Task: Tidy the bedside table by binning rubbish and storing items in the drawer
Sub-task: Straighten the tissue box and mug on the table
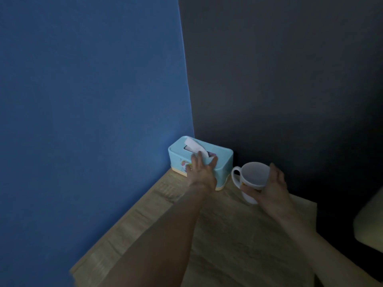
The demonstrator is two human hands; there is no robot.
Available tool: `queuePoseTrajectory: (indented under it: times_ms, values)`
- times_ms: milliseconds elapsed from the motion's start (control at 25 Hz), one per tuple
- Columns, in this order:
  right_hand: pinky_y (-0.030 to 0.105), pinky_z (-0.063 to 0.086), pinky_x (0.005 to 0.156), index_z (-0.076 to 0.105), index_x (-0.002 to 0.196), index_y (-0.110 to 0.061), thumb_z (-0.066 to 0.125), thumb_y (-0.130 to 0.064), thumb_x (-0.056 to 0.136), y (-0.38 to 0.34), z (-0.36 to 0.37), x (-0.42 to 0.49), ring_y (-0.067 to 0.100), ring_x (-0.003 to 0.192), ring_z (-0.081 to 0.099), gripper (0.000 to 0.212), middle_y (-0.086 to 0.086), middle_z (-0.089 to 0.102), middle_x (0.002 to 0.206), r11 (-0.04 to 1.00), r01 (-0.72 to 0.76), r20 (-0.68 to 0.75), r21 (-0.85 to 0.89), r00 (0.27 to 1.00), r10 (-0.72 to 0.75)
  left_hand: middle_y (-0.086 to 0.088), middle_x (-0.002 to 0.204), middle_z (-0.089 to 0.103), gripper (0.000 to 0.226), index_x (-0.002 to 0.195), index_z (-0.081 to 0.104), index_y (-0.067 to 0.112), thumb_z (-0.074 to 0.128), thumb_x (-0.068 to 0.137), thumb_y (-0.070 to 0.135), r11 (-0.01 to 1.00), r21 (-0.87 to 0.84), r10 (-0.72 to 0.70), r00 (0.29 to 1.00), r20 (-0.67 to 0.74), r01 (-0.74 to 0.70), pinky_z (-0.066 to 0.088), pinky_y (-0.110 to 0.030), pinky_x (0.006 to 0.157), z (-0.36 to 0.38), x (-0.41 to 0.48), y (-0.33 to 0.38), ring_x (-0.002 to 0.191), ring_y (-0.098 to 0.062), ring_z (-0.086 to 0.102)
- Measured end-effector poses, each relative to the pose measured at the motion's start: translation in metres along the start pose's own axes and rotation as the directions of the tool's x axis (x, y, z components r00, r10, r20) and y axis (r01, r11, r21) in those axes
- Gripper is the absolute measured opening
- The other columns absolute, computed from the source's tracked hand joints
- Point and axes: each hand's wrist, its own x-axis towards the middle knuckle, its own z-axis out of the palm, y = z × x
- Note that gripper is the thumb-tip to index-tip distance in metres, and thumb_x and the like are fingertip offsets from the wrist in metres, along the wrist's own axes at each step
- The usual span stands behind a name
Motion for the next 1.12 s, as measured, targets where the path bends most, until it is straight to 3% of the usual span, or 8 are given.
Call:
queuePoseTrajectory:
  times_ms: [80, 280, 600, 840, 1120]
  values:
    - [0.041, 0.033, 0.105, 0.006, 0.148, -0.008, 0.078, -0.038, 0.067, -0.001, 0.002, 0.0, 0.031, 0.135, 0.027, 0.112, 0.013, 0.017, 0.152, 0.999, 0.01, -0.029, -0.045, 1.0, -0.012, -0.019, 0.158, -0.007, 0.07, 0.149, 0.01, 0.035, 0.048, 0.092, 0.02, 0.998, -0.063, -0.024, 0.999, 0.049, 0.027, 0.005, -0.055, 0.116, 0.001, 0.003, 0.0, 0.145, -0.041, -0.012]
    - [0.038, 0.04, 0.099, 0.011, 0.147, -0.01, 0.075, -0.036, 0.072, -0.003, 0.004, -0.001, 0.029, 0.127, 0.039, 0.102, 0.014, 0.026, 0.145, 1.0, 0.024, -0.054, 0.002, 0.998, -0.024, -0.02, 0.158, -0.007, 0.069, 0.148, 0.012, 0.037, 0.049, 0.091, 0.049, 0.992, -0.126, -0.006, 0.998, 0.063, 0.014, 0.013, -0.053, 0.115, 0.005, 0.009, -0.001, 0.144, -0.044, -0.009]
    - [0.039, 0.04, 0.1, 0.007, 0.147, -0.014, 0.078, -0.043, 0.065, -0.003, 0.005, 0.0, 0.028, 0.128, 0.036, 0.112, 0.012, 0.024, 0.144, 0.998, 0.0, -0.045, 0.06, 0.999, 0.003, -0.016, 0.157, 0.0, 0.061, 0.149, 0.014, 0.036, 0.042, 0.095, 0.048, 0.994, -0.11, -0.007, 1.0, 0.026, 0.009, 0.016, -0.051, 0.116, 0.011, 0.013, -0.003, 0.144, -0.042, -0.003]
    - [0.035, 0.039, 0.1, 0.011, 0.147, -0.013, 0.079, -0.035, 0.067, -0.003, 0.005, 0.0, 0.025, 0.128, 0.039, 0.107, 0.01, 0.028, 0.144, 0.995, -0.012, -0.041, 0.103, 0.999, 0.016, -0.017, 0.156, 0.003, 0.062, 0.149, 0.015, 0.037, 0.042, 0.095, 0.048, 0.995, -0.102, -0.006, 1.0, 0.03, 0.009, 0.017, -0.05, 0.117, 0.01, 0.015, -0.004, 0.144, -0.042, -0.001]
    - [0.037, 0.037, 0.1, 0.017, 0.146, -0.014, 0.081, -0.028, 0.066, -0.002, 0.004, 0.008, 0.03, 0.128, 0.04, 0.103, 0.013, 0.032, 0.146, 0.99, -0.031, -0.044, 0.135, 0.998, 0.037, -0.02, 0.157, 0.005, 0.059, 0.147, 0.022, 0.038, 0.044, 0.094, 0.047, 0.995, -0.092, -0.033, 0.999, 0.02, 0.034, 0.007, -0.045, 0.116, -0.001, 0.007, 0.0, 0.143, -0.044, 0.001]
